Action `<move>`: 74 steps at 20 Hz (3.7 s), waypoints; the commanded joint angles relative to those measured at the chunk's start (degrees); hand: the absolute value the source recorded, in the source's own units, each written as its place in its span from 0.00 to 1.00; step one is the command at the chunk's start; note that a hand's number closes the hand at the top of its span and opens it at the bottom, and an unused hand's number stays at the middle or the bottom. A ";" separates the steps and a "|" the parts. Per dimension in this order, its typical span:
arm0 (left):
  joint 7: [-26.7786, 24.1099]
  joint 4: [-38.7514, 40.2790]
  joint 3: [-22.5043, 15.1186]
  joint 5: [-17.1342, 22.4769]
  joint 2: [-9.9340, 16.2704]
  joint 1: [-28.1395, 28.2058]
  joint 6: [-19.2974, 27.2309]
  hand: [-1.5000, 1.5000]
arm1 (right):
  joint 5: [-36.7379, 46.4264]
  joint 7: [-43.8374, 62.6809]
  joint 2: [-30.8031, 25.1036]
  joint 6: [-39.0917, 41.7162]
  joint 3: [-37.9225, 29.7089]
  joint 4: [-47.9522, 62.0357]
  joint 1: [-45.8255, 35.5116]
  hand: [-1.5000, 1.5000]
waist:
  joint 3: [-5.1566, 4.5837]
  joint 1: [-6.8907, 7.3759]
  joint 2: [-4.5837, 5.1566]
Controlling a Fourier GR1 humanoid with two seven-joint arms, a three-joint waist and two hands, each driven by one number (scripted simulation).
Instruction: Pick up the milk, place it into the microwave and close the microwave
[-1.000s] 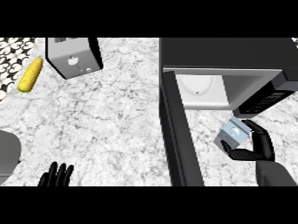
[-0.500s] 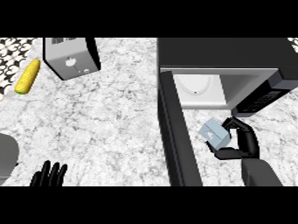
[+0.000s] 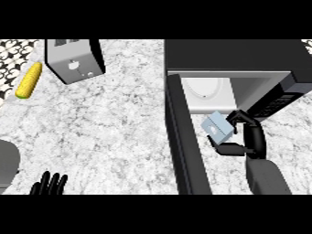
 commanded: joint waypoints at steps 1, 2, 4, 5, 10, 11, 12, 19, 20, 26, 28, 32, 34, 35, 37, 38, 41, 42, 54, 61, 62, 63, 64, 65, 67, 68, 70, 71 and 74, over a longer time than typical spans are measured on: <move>0.87 -0.58 2.05 1.30 0.32 -0.58 -0.86 0.00 | 1.88 6.75 2.21 -4.77 2.92 -8.44 2.54 1.00 | 0.03 -0.05 0.03; 2.89 -0.67 1.45 0.95 -0.25 -2.07 -0.51 0.00 | 0.79 6.61 0.52 -4.77 0.16 -1.58 -4.01 1.00 | 0.07 0.30 0.18; -0.37 2.43 1.64 1.22 -0.64 -1.18 -2.41 0.00 | 0.97 6.67 -1.29 -5.41 -1.20 2.76 -8.00 1.00 | 0.07 0.56 0.23; -0.20 -1.37 2.12 1.54 1.09 1.61 -2.74 0.00 | 2.49 10.27 -0.32 -5.95 1.58 -2.55 -5.31 1.00 | 0.05 0.39 0.10; 3.69 1.05 5.00 3.81 -0.27 -4.14 -2.72 0.00 | 4.44 14.01 -4.74 -7.47 -0.21 6.47 -14.91 1.00 | 0.07 0.50 0.31; -0.04 2.10 2.61 1.34 -0.34 -0.97 -3.20 0.00 | 7.69 14.10 -2.85 -11.47 2.09 6.87 -14.69 1.00 | 0.06 0.75 0.25; 0.41 2.73 2.58 1.52 -1.25 -2.00 -2.73 0.00 | 7.86 10.85 -3.52 -12.79 0.25 14.10 -18.12 1.00 | 0.11 1.41 0.55; 0.00 2.89 3.48 2.47 0.90 -1.27 -5.73 0.00 | 10.29 13.06 -6.31 -19.89 -1.22 22.39 -23.76 1.00 | 0.15 2.92 1.01; 0.07 3.21 4.65 3.94 1.24 -2.54 -7.00 0.00 | 10.97 15.44 -7.24 -20.16 -0.81 22.48 -25.79 1.00 | 0.13 3.18 1.12; 2.76 5.41 6.49 2.81 0.78 -5.47 -4.44 0.00 | 14.20 16.31 -9.47 -29.15 0.01 25.49 -26.92 1.00 | 0.15 3.93 1.75; 2.64 3.94 3.85 -0.65 1.55 -4.22 -3.83 0.00 | 14.17 18.20 -9.26 -32.43 -0.47 25.67 -29.36 1.00 | 0.21 4.91 1.78; 4.24 5.41 3.52 -1.94 1.23 -5.61 -2.78 0.00 | 13.71 18.60 -9.53 -37.55 -1.52 26.63 -29.34 1.00 | 0.24 5.21 2.26; 3.65 5.83 3.97 -2.87 1.29 -6.18 -2.34 0.00 | 15.58 19.62 -10.94 -38.31 0.05 27.55 -29.71 0.00 | 0.17 5.73 2.30; 3.93 4.46 4.32 -2.31 2.68 -5.18 -3.32 0.00 | 16.30 19.71 -11.50 -38.38 0.75 28.04 -29.33 0.00 | 0.18 6.02 2.15; 4.13 4.17 4.61 -2.40 2.63 -5.53 -3.04 0.00 | 17.96 20.11 -11.25 -41.17 1.87 29.14 -29.15 0.00 | 0.18 6.54 2.33; 4.85 4.52 3.09 -3.88 1.54 -5.85 -1.75 0.00 | 18.16 21.08 -10.31 -40.79 2.35 30.07 -29.53 0.00 | 0.21 6.36 2.32; 5.88 4.66 3.78 -3.59 1.76 -7.79 -2.12 0.00 | 18.73 22.66 -9.59 -40.36 3.28 30.91 -30.93 0.00 | 0.20 6.35 2.40; 5.47 4.83 2.88 -4.19 0.93 -8.17 -1.88 0.00 | 18.51 22.53 -9.58 -39.52 3.45 30.83 -30.71 0.00 | 0.22 6.23 2.36; 5.55 5.58 0.48 -4.32 -0.38 -9.19 -3.12 0.00 | 12.44 16.90 -5.71 -30.54 4.53 26.10 -27.61 0.00 | 0.45 5.68 2.15; 7.13 4.17 0.12 -5.65 -0.43 -10.24 -2.51 0.00 | 5.17 8.51 -9.01 -17.11 -2.19 31.75 -30.28 0.00 | 0.37 3.75 1.78; 5.81 4.07 -2.49 -7.56 -2.20 -9.50 -1.41 0.00 | 4.43 6.24 -8.69 -16.72 -3.01 32.42 -29.03 0.00 | 0.39 3.95 1.83; 6.25 6.47 -0.09 -5.88 -1.65 -11.25 -2.55 0.00 | 3.74 4.01 -8.64 -15.72 -3.76 33.29 -27.83 0.00 | 0.34 3.40 1.84; 5.14 5.72 -1.50 -6.60 -1.86 -9.64 -2.52 0.00 | 3.09 4.29 -9.70 -14.34 -4.65 34.36 -28.62 0.00 | 0.31 3.41 1.60; 7.79 4.65 -3.21 -9.12 -4.11 -11.65 0.47 0.00 | 2.86 3.38 -10.15 -12.86 -4.84 34.76 -28.35 0.00 | 0.32 2.79 1.46; 7.23 2.38 -3.44 -9.55 -1.86 -8.51 -0.18 0.00 | 1.50 -0.02 -8.86 -12.36 -6.24 35.65 -26.41 0.00 | 0.33 3.13 1.37; 8.78 4.01 -0.40 -6.52 -1.40 -11.78 -2.12 0.00 | 1.50 -1.42 -9.75 -10.42 -6.27 36.35 -25.11 0.00 | 0.31 2.66 1.54; 5.34 11.18 -1.57 -7.01 -4.56 -12.76 -2.15 0.00 | 1.36 -3.20 -7.13 -13.32 -6.67 36.71 -24.84 0.00 | 0.21 2.26 1.40; 8.96 4.51 -4.18 -9.30 -4.28 -11.42 -0.03 0.00 | 0.78 -4.36 -9.39 -8.99 -7.12 37.08 -24.40 0.00 | 0.29 2.41 1.30; 9.71 2.96 -4.36 -10.12 -3.85 -10.97 0.46 0.00 | 0.31 -7.40 -8.08 -4.96 -7.06 37.51 -21.90 0.00 | 0.27 2.05 1.05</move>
